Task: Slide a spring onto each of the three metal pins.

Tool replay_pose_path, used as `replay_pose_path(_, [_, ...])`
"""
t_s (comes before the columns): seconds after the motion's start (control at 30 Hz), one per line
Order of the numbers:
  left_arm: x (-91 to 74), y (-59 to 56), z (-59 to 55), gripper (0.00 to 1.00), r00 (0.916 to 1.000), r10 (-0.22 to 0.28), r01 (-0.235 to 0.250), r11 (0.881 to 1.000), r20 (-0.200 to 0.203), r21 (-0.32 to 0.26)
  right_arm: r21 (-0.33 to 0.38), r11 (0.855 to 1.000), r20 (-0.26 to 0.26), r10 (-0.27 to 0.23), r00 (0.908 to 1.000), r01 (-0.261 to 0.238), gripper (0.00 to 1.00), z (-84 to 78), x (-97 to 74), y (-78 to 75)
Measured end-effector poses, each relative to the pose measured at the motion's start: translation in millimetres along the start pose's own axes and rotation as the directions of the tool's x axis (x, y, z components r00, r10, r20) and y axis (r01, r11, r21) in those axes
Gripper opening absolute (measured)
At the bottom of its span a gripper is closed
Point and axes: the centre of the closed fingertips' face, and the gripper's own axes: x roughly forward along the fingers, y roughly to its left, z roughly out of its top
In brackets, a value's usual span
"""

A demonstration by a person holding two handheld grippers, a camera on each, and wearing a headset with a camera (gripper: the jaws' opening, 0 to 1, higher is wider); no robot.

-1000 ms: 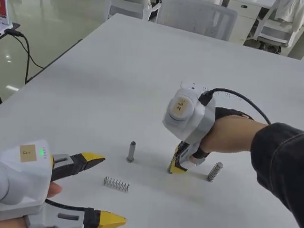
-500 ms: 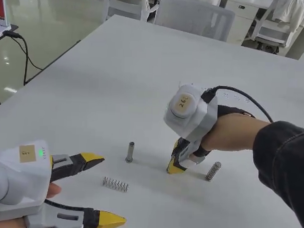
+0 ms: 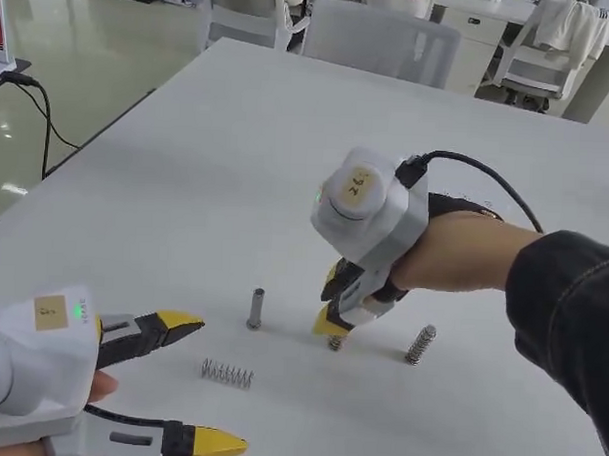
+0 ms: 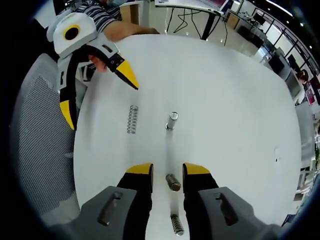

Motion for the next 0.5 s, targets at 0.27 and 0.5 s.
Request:
replay_pose_path(0.27, [-1.3,-2.3,0.2,0.71,1.0000,-0.002,0.002,1.000,-0.003,0.005,-0.024,0.999,0.029,0.027,0.9992,-0.026,0.20,17.3,2.0,19.6])
replay_pose_path(0.5, [-3.8,-2.8,-1.2,0.70,1.0000,-0.001,0.001,1.000,-0.005,0.004,-0.052,0.997,0.020,0.054,0.9983,-0.053,0.19,23.5,13.6,34.5])
